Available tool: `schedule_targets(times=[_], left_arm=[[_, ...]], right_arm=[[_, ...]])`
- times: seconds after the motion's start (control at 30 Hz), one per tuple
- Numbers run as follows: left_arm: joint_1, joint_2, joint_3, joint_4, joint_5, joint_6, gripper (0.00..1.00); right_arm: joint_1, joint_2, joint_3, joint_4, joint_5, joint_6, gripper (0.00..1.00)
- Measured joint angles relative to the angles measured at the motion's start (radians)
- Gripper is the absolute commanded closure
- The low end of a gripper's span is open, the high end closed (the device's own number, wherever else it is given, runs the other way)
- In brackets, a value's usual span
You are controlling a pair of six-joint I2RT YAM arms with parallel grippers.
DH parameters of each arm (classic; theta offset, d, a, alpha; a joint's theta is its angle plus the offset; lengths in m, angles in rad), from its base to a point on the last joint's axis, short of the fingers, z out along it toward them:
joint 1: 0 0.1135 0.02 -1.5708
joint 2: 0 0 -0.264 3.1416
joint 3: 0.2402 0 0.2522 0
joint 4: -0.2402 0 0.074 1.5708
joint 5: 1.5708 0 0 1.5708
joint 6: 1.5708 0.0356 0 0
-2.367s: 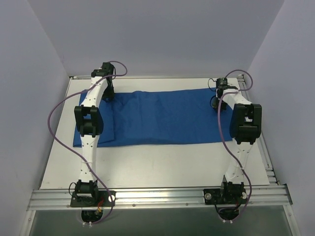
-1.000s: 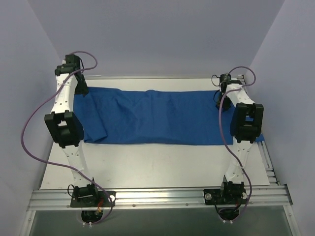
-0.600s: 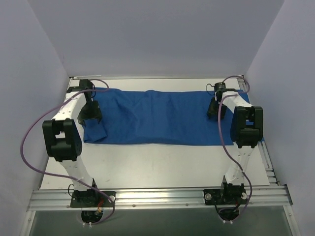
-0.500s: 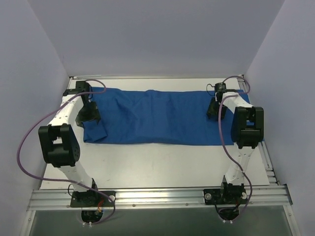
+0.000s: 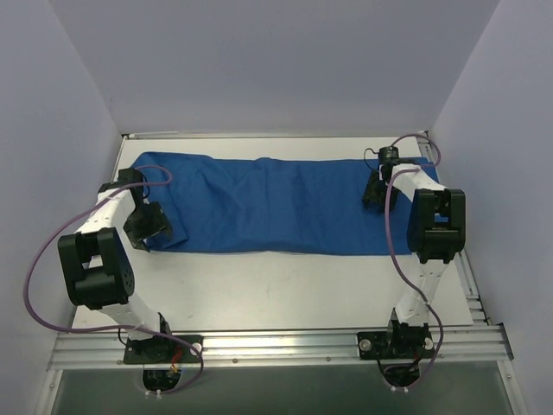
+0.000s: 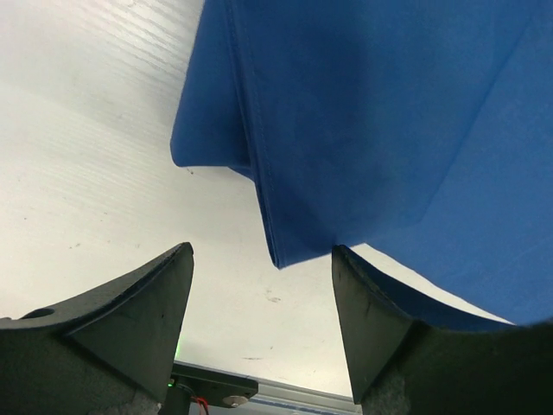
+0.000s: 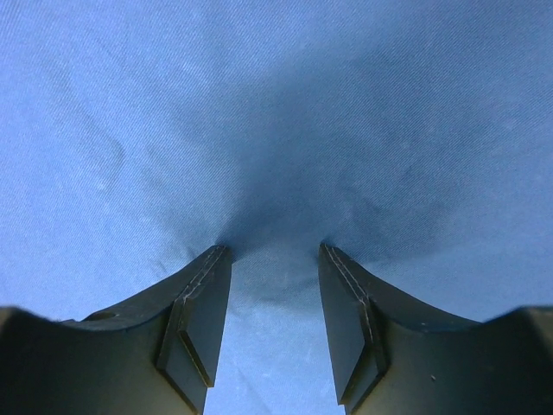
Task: Open and lay out the surgical kit
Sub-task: Open the surgical kit at the center of the board.
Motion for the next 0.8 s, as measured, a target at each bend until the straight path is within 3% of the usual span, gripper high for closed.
schedule_targets(times=[0.27,0.4,0.6,0.7,0.77,0.8], left_arm=[[0.034,0.005,-0.014,0.092,0.066,-0.012,0.34],[0.034,0.018,-0.015,0.127,0.09,-0.02,0.48],[0.034,0.037,-0.034,0.158,0.108,-0.022,0.58],[0.034,0.04,-0.038,0.164,0.113,-0.023,0.7],[0.034,0.043,-0.038,0.168,0.117,-0.025,0.97],[0.035,0.047,-0.038,0.169,0.118,-0.023,0.98]], right_arm=[[0.0,-0.009,-0.016,0.018,-0.005,-0.005,0.54],[-0.001,-0.009,-0.016,0.018,-0.007,-0.006,0.54],[-0.001,-0.009,-0.016,0.018,-0.007,-0.006,0.54],[-0.001,-0.009,-0.016,0.018,-0.006,-0.006,0.54],[-0.001,-0.009,-0.016,0.018,-0.007,-0.006,0.54],[-0.001,-0.009,-0.016,0.018,-0.007,-0.006,0.54]])
